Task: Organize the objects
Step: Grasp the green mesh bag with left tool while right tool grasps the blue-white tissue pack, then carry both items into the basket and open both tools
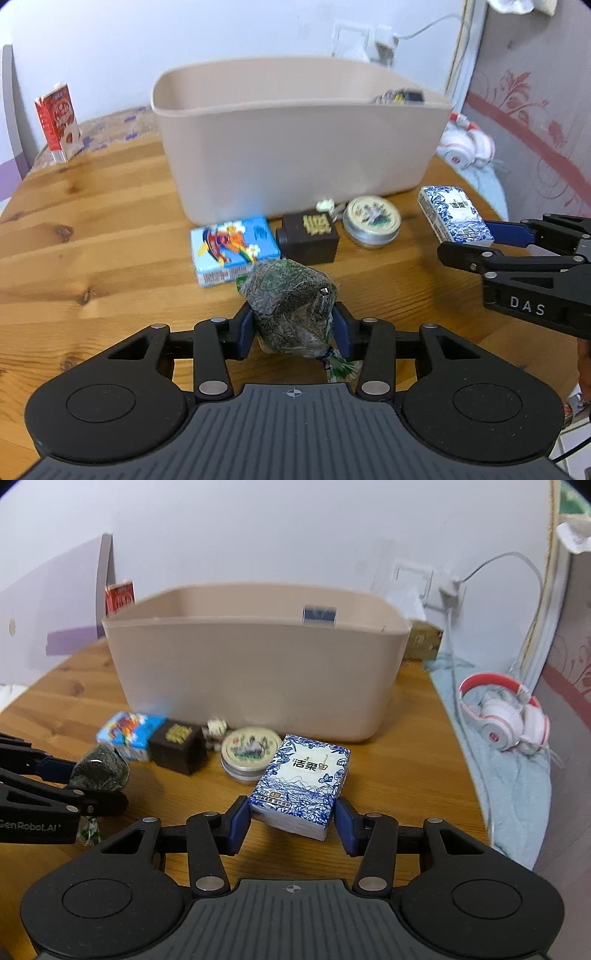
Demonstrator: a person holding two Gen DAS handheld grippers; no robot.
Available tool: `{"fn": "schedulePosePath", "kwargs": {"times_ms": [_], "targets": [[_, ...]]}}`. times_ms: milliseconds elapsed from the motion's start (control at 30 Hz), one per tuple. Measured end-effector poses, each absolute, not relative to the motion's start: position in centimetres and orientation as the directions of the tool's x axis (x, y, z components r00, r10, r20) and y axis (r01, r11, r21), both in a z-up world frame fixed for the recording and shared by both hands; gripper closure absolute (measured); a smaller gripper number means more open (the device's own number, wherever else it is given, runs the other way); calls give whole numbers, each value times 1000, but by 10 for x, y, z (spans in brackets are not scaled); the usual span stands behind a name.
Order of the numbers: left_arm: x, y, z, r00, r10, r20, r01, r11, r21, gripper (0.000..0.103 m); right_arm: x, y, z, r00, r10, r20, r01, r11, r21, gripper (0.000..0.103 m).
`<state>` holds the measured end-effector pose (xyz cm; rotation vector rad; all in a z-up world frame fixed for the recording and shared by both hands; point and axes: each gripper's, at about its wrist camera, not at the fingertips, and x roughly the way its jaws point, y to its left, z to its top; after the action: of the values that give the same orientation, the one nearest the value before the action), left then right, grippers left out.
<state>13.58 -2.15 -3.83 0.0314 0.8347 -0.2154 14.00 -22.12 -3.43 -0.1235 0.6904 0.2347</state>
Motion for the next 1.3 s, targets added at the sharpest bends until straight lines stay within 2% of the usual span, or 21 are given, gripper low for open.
{"fn": "schedulePosePath", "kwargs": {"times_ms": [333, 633, 833, 1300], "targets": [[135, -2, 18, 752, -209, -625, 220, 974, -61, 59, 121, -219, 24, 846, 176, -504, -231, 972, -47, 56], [180, 8, 53, 818, -177, -548, 185, 982, -41, 59, 158, -209, 70, 892, 171, -418, -225, 971, -82, 56], [218, 4, 61, 818, -184, -546, 192, 981, -43, 59, 195, -201, 77, 885, 186, -427, -248, 964, -94, 56], [292, -13, 21, 718, -138, -683, 203, 979, 16, 59, 256, -171, 34, 811, 179, -557, -300, 944, -134, 56]]}}
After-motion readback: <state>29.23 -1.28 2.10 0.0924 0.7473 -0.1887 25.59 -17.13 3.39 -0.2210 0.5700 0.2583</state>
